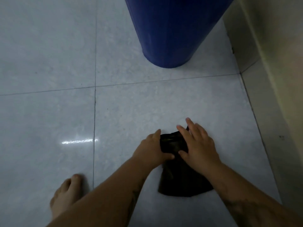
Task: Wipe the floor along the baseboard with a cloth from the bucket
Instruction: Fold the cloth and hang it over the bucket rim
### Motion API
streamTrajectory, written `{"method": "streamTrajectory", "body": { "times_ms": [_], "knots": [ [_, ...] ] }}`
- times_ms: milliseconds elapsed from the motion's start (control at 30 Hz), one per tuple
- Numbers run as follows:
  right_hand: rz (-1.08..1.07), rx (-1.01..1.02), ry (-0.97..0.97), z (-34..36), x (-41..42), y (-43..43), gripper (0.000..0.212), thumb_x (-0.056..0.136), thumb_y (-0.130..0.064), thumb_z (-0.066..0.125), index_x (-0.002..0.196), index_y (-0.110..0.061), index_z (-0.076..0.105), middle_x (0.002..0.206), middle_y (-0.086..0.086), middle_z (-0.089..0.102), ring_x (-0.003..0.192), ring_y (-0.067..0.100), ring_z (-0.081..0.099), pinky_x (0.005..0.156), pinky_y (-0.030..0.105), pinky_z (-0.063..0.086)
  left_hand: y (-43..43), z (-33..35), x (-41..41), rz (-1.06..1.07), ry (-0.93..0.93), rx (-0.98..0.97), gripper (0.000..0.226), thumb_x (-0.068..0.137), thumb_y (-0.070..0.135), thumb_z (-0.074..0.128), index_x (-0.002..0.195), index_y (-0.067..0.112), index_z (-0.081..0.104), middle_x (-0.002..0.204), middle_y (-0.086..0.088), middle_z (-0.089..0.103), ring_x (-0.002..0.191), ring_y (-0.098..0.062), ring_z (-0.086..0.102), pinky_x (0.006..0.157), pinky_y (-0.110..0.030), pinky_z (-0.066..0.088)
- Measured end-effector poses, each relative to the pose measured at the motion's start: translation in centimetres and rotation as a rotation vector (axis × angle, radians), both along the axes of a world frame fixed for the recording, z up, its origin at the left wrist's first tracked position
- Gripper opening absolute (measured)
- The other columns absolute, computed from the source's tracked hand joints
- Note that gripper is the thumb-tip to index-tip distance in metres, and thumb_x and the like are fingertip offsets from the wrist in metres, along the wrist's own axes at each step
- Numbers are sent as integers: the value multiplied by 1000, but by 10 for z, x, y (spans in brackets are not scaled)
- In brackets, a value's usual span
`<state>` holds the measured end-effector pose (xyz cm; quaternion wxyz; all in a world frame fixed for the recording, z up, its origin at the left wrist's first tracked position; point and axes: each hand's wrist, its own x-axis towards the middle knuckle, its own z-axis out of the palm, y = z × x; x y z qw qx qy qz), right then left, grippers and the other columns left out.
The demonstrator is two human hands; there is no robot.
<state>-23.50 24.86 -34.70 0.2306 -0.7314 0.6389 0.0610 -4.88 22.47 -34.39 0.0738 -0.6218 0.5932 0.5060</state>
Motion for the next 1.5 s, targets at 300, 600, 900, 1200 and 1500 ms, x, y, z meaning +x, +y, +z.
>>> {"method": "streamTrajectory", "body": {
  "times_ms": [300,600,900,1200,1500],
  "knots": [
    [162,13,210,32,-21,-18,15,88,-34,50,95,-25,60,99,-4,61,94,20,57,87,37,27,-20,37,0,-327,-209,-132,25,90,23,54,112,19,65,111,-4,66,101,-21,61,84,-34,50],
    [-147,-4,-388,154,-27,-45,27,88,-27,64,113,-19,64,123,-4,59,106,15,58,94,32,47,-100,210,17,-528,-140,-310,23,87,20,65,110,24,68,108,0,66,97,-16,58,83,-25,44],
    [-246,-459,-302,338,-24,-161,20,86,-40,64,79,-22,62,78,-2,54,72,18,55,57,33,42,-194,349,34,-181,144,-567,22,97,17,54,105,37,57,99,16,55,92,-7,55,74,-19,42],
    [-658,-389,-453,337,-4,-272,19,91,-25,57,109,-20,58,90,3,64,78,22,64,78,40,54,-273,320,7,158,-61,-1091,53,93,10,52,142,29,43,137,-1,54,119,-22,56,99,-41,48],
    [42,-331,-29,250,-7,-235,28,95,-51,35,114,-39,51,113,-14,59,115,15,51,110,59,20,-252,243,0,-578,-201,-933,36,95,58,40,110,32,59,98,8,68,92,-14,62,92,-39,49]
  ]
}}
